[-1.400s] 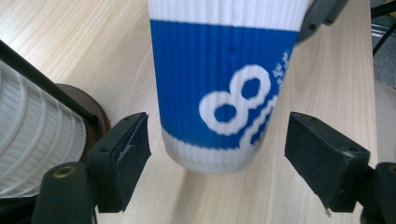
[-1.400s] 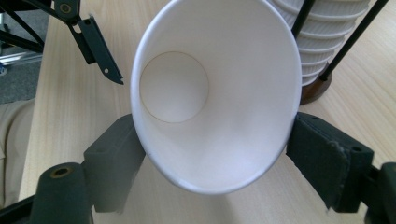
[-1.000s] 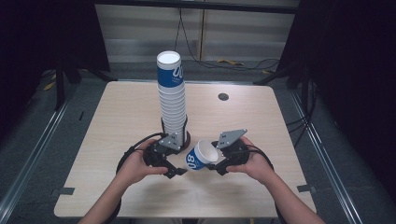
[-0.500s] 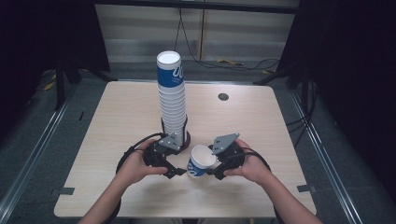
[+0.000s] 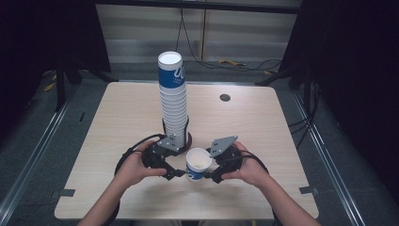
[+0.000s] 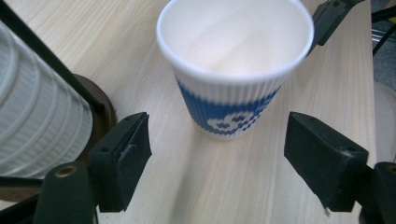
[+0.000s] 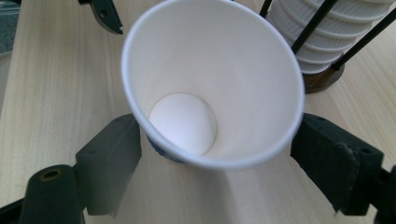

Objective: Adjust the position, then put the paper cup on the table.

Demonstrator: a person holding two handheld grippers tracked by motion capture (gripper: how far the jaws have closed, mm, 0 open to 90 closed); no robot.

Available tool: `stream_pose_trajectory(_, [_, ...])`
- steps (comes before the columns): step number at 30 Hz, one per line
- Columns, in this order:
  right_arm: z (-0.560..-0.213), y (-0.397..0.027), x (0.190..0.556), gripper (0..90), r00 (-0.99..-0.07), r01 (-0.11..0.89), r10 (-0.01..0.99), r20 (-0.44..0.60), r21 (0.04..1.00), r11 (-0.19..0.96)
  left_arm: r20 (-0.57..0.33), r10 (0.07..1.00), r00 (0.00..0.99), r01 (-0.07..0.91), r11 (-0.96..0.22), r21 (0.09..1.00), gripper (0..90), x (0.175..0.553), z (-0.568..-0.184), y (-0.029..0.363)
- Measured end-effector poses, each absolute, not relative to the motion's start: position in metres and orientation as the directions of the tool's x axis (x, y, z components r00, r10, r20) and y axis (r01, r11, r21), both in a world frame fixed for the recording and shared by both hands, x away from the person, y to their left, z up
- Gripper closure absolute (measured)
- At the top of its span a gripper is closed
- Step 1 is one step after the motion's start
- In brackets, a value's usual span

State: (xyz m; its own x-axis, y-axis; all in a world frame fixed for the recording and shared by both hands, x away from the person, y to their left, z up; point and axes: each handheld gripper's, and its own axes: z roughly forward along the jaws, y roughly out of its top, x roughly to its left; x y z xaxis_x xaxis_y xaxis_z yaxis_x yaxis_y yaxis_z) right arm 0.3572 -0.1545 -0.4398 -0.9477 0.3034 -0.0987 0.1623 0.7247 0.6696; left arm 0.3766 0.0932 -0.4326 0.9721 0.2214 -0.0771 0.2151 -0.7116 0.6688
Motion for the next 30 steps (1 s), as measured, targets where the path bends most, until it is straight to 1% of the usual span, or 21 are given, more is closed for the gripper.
stream_pose_trajectory(11, [-0.445, -0.152, 0.356, 16.2, -0.949, 0.17, 0.304, -0.08, 0.682, 0.711, -0.085, 0.234, 0.969, 0.229, -0.702, 0.675, 22.5, 0.377, -0.432, 0.102])
stream_pose_trajectory(19, [-0.45, -0.16, 0.355, 14.9, -0.936, 0.234, 0.352, -0.019, 0.714, 0.66, -0.102, 0.255, 0.962, 0.254, -0.69, 0.677, 22.0, 0.378, -0.434, 0.11])
stream_pose_trajectory(30, [-0.455, -0.185, 0.35, 14.0, -0.909, 0.302, 0.416, 0.029, 0.732, 0.611, -0.125, 0.281, 0.951, 0.289, -0.677, 0.676, 19.6, 0.381, -0.439, 0.12])
